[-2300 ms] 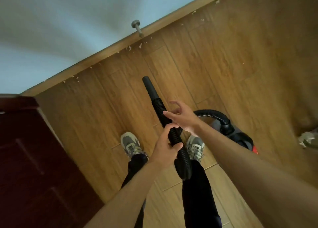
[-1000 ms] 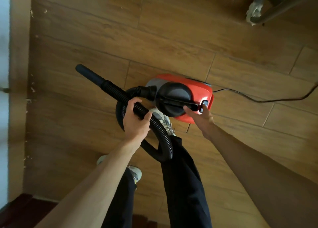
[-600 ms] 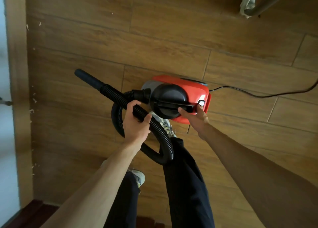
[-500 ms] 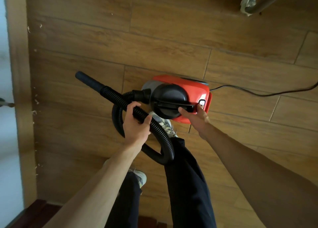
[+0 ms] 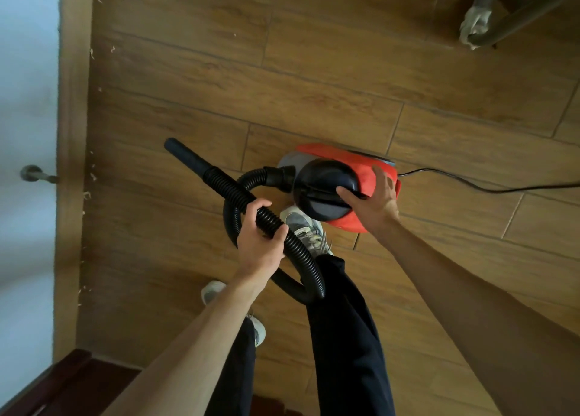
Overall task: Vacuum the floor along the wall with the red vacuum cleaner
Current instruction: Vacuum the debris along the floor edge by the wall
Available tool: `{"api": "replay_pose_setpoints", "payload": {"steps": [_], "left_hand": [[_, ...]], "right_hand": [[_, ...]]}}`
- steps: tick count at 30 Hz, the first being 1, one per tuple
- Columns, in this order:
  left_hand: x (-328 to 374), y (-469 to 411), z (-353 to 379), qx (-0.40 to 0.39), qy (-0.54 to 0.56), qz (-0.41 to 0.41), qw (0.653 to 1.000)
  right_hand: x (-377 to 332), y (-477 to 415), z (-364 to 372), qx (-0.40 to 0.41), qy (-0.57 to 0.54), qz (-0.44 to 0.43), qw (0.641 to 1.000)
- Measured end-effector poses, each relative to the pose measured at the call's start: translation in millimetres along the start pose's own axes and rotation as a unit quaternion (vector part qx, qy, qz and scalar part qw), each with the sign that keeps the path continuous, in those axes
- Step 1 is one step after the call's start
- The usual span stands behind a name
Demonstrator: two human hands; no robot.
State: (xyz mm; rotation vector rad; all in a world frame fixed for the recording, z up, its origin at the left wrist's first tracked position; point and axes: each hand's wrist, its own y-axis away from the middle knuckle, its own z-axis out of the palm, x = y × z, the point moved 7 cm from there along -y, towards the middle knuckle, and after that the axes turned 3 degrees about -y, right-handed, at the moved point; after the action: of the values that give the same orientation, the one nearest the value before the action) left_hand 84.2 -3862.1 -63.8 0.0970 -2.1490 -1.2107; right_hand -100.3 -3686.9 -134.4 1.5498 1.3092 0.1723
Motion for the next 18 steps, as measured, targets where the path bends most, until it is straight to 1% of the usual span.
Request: {"api": "replay_pose_setpoints", "payload": {"steps": [1, 2, 3, 6, 8, 10, 14, 18], "left_hand": [[0, 1, -3, -0.001, -0.002, 0.004, 1.0], [0, 2, -5, -0.003, -0.006, 0.01, 1.0], [-1, 3, -9, -0.005, -0.015, 0.019, 1.0], [-3, 9, -22, -0.014, -0.036, 0.03, 0.999], [-7, 13, -31, -0.019, -0.032, 0.03, 0.999], [-13, 18, -41, -0.024, -0.014, 0.03, 0.999], [-27, 26, -65, -0.04, 0.035, 0.036, 0.998], [-36, 35, -95, -0.046, 0.045, 0.083, 0.994]], "right_hand": [[-22, 0, 3, 0.0, 0.006, -0.041, 0.999], [-44, 0, 10, -0.018, 0.01, -0.077, 0.997], [-66, 1, 21, -0.054, 0.017, -0.107, 0.993], [-124, 17, 74, -0.217, 0.056, -0.162, 0.961], [-150, 35, 112, -0.311, 0.083, -0.16, 0.933], [-167, 54, 145, -0.381, 0.109, -0.151, 0.906], [-180, 86, 197, -0.463, 0.17, -0.123, 0.861], [-178, 114, 234, -0.521, 0.182, -0.07, 0.831]]}}
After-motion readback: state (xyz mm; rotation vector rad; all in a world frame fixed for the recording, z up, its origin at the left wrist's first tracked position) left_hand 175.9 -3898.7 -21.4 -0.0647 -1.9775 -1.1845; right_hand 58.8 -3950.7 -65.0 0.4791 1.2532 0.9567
